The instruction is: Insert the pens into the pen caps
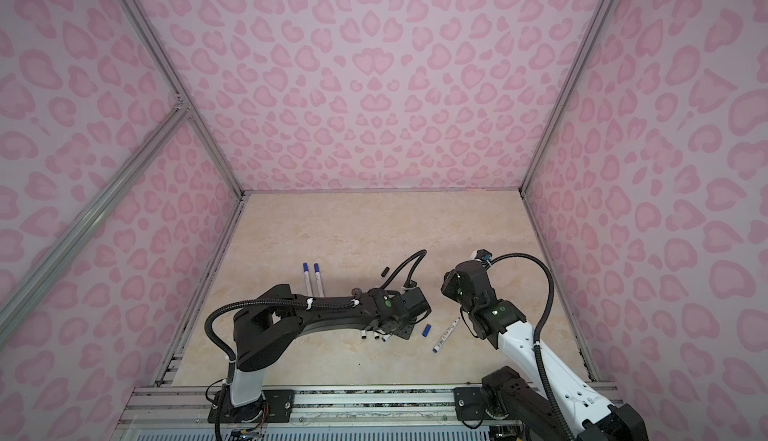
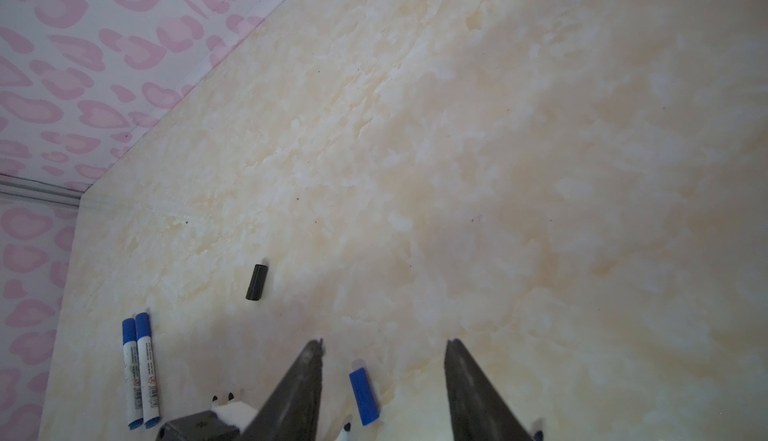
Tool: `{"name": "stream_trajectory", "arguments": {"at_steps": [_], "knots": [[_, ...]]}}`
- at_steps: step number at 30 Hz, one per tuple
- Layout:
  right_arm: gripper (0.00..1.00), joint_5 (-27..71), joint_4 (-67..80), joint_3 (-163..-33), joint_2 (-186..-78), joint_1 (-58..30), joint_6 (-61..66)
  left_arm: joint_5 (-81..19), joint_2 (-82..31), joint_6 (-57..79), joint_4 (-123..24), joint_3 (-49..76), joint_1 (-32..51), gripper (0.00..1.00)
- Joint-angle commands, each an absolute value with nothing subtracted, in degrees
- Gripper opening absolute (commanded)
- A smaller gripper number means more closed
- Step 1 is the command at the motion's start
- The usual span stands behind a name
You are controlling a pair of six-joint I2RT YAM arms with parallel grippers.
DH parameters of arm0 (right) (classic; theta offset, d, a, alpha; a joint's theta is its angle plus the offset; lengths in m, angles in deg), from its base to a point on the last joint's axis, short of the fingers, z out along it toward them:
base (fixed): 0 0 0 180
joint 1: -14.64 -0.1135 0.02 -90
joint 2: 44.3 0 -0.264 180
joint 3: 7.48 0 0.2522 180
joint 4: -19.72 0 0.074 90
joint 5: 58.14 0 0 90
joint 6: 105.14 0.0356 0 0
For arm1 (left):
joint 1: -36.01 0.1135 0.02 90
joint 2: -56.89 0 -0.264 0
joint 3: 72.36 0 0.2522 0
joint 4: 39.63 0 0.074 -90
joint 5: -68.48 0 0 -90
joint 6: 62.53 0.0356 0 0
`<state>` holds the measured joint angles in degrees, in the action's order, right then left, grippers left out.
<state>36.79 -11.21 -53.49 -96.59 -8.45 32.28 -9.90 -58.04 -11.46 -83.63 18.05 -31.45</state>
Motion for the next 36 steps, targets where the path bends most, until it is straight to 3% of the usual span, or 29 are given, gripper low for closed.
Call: {"name": "stream_trajectory", "arguments": {"at_steps": [1,26,27,32,36], "knots": [[0.49,37.1,-11.1,-53.4,-96.8,-8.5,32.3,-13.4,-58.6,-9.2,-88.4,17.4,-31.7,0.40],[0.49,36.7,-11.2,-53.9,-97.2,-8.5,32.4,-18.1,-56.3,-6.2,-86.3,11.9,-32.1,0.37],[0.49,36.8,-11.4,-54.0,-97.1,-8.5,32.4,-18.1,-56.3,-6.2,-86.3,11.6,-32.0,0.33],[0.49,36.7,-11.4,-54.3,-97.2,-8.5,32.4,-17.9,-56.2,-6.0,-86.6,10.8,-32.0,0.32],[0.49,36.8,-11.4,-54.5,-97.2,-8.4,32.4,-17.4,-56.4,-5.9,-86.5,10.7,-32.0,0.22]]}}
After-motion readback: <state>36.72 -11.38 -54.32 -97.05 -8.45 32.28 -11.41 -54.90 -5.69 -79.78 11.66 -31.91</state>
